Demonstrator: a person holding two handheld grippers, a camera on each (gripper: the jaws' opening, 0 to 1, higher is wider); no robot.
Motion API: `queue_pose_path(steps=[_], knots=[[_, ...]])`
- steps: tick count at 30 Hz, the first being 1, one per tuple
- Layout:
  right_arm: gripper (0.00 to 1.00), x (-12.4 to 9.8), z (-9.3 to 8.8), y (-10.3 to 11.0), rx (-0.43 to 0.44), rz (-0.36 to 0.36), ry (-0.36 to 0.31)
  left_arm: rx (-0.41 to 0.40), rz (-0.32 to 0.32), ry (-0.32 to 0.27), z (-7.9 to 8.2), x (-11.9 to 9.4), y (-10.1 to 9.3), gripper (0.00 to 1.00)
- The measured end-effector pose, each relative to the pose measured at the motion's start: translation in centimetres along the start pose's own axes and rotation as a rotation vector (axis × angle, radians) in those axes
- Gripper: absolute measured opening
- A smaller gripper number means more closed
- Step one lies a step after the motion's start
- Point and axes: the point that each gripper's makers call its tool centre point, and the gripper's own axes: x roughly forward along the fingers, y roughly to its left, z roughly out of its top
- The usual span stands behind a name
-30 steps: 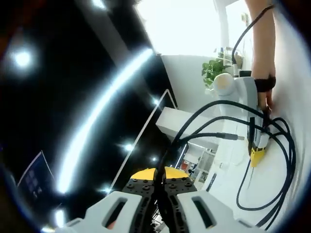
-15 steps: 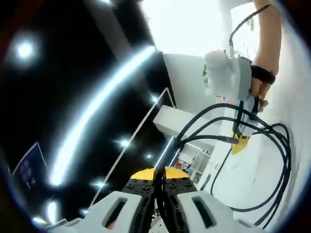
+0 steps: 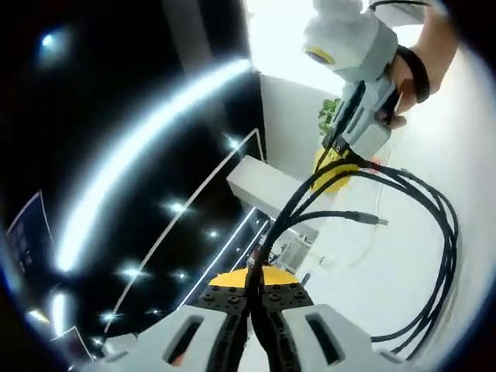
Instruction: Coil the Type-C to USB data cable on the desktop and secure it with Velcro straps.
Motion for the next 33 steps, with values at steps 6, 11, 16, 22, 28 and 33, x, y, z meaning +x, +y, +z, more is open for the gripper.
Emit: queue_pose_path(steps=[6, 11, 16, 22, 28, 33], knots=[[0.02, -0.4, 1.2, 0.5, -0.011, 0.001, -0.038, 0.004, -0.005, -0.003, 0.1, 0.0, -0.2, 0.04], [0.02, -0.6, 2.1, 1.9, -0.050, 0.036, -0.061, 0.010, 0.037, 0.013, -0.4, 0.1, 0.6, 0.05], [0.02, -0.9, 2.8, 3.5, -0.099, 0.073, -0.084, 0.034, 0.074, 0.016, -0.5, 0.0, 1.2, 0.08], [0.02, -1.6, 4.1, 4.8, -0.101, 0.128, -0.132, 0.020, 0.084, 0.011, -0.6, -0.1, 1.5, 0.09], [0.03, -1.5, 3.8, 5.4, 0.019, 0.175, -0.143, 0.089, 0.072, 0.057, -1.2, -0.1, 1.5, 0.05], [0.05, -1.1, 3.4, 5.4, 0.226, 0.221, -0.132, 0.064, 0.064, 0.091, -2.0, 0.0, 1.8, 0.04]])
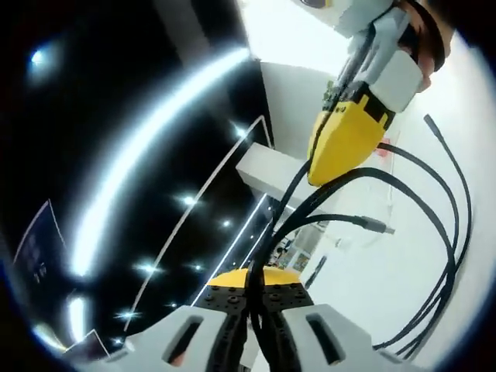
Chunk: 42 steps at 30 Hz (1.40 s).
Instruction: Coil the Type-C to USB data cable on the desktop and secure it with Velcro straps.
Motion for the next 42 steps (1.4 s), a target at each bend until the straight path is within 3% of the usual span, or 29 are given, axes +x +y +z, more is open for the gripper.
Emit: queue_pose_path(steps=[4, 7, 11, 13, 16, 19, 21, 23, 26, 30, 36, 38, 42], knots=[[0.15, -0.2, 0.5, -1.3, 0.158, 0.009, -0.017, -0.050, 0.036, 0.038, -1.2, 0.0, 1.3, 0.04], [0.20, -0.4, 0.6, -1.2, 0.262, 0.095, 0.004, -0.066, 0.066, 0.068, -2.2, 0.0, 2.2, 0.04], [0.31, -0.9, -0.6, -1.0, 0.242, 0.200, 0.048, -0.085, 0.098, 0.095, -3.1, -0.1, 3.0, 0.04], [0.32, -0.9, -1.9, -1.9, 0.242, 0.161, 0.079, -0.090, 0.120, 0.105, -3.5, -0.2, 3.5, 0.05], [0.32, -0.5, -4.0, -2.7, 0.333, 0.113, 0.135, -0.102, 0.151, 0.112, -3.8, -0.4, 4.3, 0.05], [0.31, -0.2, -4.7, -2.6, 0.409, 0.100, 0.127, -0.110, 0.161, 0.112, -3.9, -0.5, 4.5, 0.05], [0.32, 0.0, -4.4, -1.6, 0.419, 0.136, 0.108, -0.115, 0.162, 0.108, -3.8, -0.5, 4.6, 0.05], [0.34, 0.2, -3.6, -0.6, 0.375, 0.158, 0.079, -0.113, 0.162, 0.104, -3.6, -0.5, 4.5, 0.05], [0.39, 0.4, -2.3, 0.4, 0.222, 0.156, 0.042, -0.106, 0.156, 0.095, -3.2, -0.5, 4.4, 0.05], [0.39, 0.6, -0.4, 1.6, 0.085, 0.144, -0.001, -0.083, 0.148, 0.061, -2.1, -0.6, 4.1, 0.05], [0.39, 0.7, 2.3, 2.0, 0.075, 0.133, -0.064, -0.076, 0.136, 0.049, -1.9, -0.5, 3.8, 0.05], [0.39, 0.9, 2.3, 2.2, 0.065, 0.119, -0.063, -0.080, 0.130, 0.048, -1.9, -0.5, 3.7, 0.05], [0.39, 0.9, 1.4, 1.9, -0.036, 0.065, -0.061, -0.078, 0.124, 0.045, -1.7, -0.5, 3.4, 0.05]])
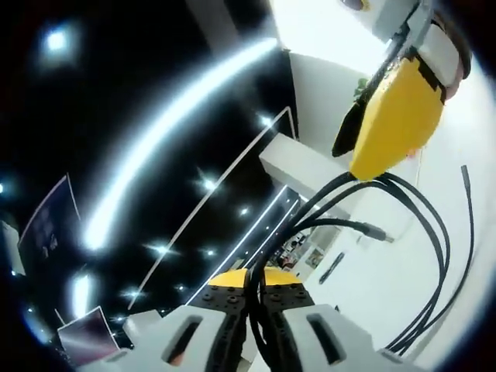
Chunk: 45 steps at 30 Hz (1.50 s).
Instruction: Coil the Type-C to USB data cable on the desktop and secure it with Velcro straps.
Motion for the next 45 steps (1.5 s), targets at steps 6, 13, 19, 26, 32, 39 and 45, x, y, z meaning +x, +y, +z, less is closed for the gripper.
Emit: queue_pose_path(steps=[6, 13, 19, 26, 32, 39, 45], knots=[[0.38, 0.0, -1.1, -0.3, -0.073, -0.069, 0.028, -0.009, -0.006, -0.003, 0.1, 0.1, -0.1, 0.05], [0.33, 0.0, -0.5, -0.6, -0.183, -0.120, 0.014, -0.018, -0.004, -0.008, 0.5, 0.1, -0.1, 0.06], [0.36, 0.1, -3.1, -0.6, -0.215, -0.160, 0.102, -0.011, -0.019, -0.009, 0.5, 0.3, -0.5, 0.06], [0.34, 1.1, -3.2, -0.4, -0.279, -0.156, 0.121, -0.011, -0.052, 0.006, 0.0, 0.6, -1.3, 0.06], [0.35, 1.4, -3.9, -1.0, -0.356, -0.152, 0.182, -0.027, -0.082, 0.019, -0.4, 0.6, -2.0, 0.06], [0.29, 2.1, -3.3, -0.2, -0.431, -0.125, 0.196, 0.024, -0.142, 0.001, 0.0, 0.6, -3.8, 0.05], [0.21, 1.8, -3.3, -1.7, -0.638, -0.183, 0.268, 0.063, -0.186, -0.048, 1.4, 0.3, -5.3, 0.04]])
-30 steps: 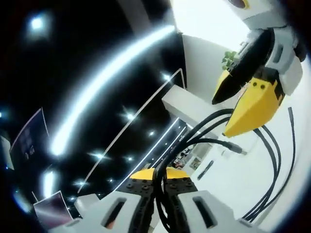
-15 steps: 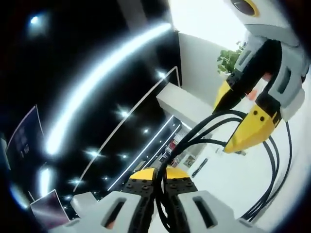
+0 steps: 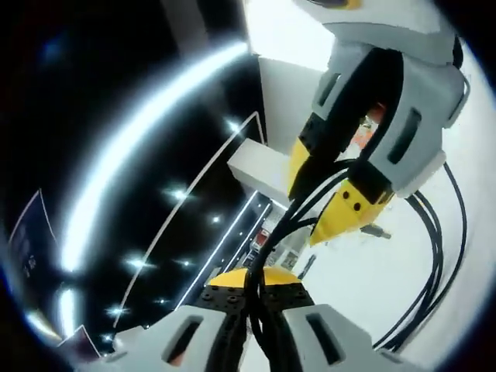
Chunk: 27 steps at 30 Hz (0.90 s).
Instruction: Coil the Type-C to USB data cable on the desktop and secure it with Velcro straps.
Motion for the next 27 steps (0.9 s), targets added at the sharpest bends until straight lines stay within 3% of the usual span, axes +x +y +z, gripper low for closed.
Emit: queue_pose_path(steps=[7, 11, 15, 18, 23, 26, 27], knots=[[0.18, 0.0, 0.3, 0.3, -0.207, -0.025, 0.023, 0.085, -0.011, -0.013, 0.7, -0.1, -0.8, 0.04], [0.09, -0.1, 0.3, 0.2, -0.222, -0.030, 0.031, 0.093, -0.016, -0.023, 0.8, -0.1, -0.8, 0.04], [0.04, -0.5, 0.2, -0.1, -0.193, -0.007, 0.047, 0.079, 0.016, -0.074, 1.6, -0.1, -0.6, 0.05], [0.03, -0.7, -0.2, -0.2, -0.079, 0.019, 0.029, -0.013, 0.045, -0.136, 2.0, -0.2, -0.2, 0.07], [0.02, -1.4, -0.5, -0.3, 0.150, 0.094, -0.001, -0.029, 0.064, -0.137, 1.8, -0.1, 0.2, 0.10], [0.02, -1.7, -0.7, -0.1, 0.277, 0.146, -0.010, -0.020, 0.074, -0.111, 0.8, 0.2, 0.3, 0.11], [0.02, -1.7, -0.8, 0.2, 0.340, 0.178, -0.007, -0.049, 0.070, -0.125, 0.8, 0.3, 0.2, 0.11]])
